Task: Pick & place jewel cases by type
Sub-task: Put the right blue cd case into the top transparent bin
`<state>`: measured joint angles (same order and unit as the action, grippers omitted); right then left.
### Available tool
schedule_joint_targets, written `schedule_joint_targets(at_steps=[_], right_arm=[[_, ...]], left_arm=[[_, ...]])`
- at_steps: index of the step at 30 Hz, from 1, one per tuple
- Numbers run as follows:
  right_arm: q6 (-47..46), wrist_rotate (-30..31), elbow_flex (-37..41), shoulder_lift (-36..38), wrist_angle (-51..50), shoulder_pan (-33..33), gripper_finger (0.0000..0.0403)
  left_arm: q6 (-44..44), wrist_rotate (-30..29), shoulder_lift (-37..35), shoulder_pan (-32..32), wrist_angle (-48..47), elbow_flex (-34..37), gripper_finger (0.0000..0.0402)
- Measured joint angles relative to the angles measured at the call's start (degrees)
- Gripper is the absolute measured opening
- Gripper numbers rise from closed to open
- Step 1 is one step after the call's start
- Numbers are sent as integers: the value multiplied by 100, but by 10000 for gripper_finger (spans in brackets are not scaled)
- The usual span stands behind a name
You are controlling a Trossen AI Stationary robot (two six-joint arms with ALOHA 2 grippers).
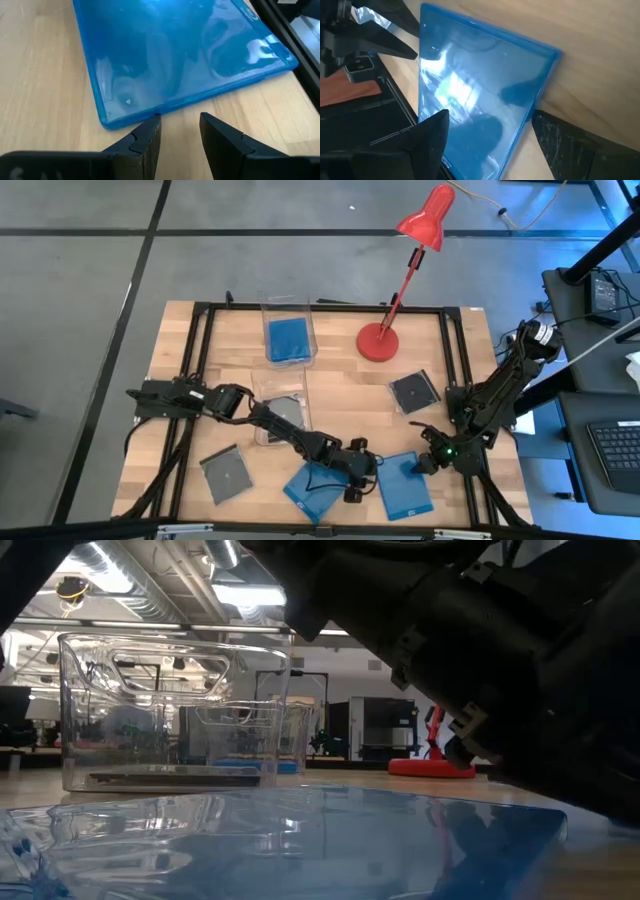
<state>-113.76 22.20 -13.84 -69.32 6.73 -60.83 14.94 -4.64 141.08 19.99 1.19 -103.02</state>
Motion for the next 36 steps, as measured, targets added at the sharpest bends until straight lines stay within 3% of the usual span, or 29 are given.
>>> schedule_joint_targets(at_steps=[8,22,26,32,36], right_arm=[[618,479,11,-17,464,267,292],[601,317,6,-12,592,349,288],[601,315,2,-11,591,349,256],[601,299,2,-7,606,347,171],[553,-38,0,-6,639,347,120]], left_arm=[[83,-134,9,-155,76,2,126],[83,-77,9,-193,-4,0,123],[83,-84,9,-193,-8,2,124],[79,-86,9,-193,-11,2,123],[37,-88,9,-188,-92,-3,125]])
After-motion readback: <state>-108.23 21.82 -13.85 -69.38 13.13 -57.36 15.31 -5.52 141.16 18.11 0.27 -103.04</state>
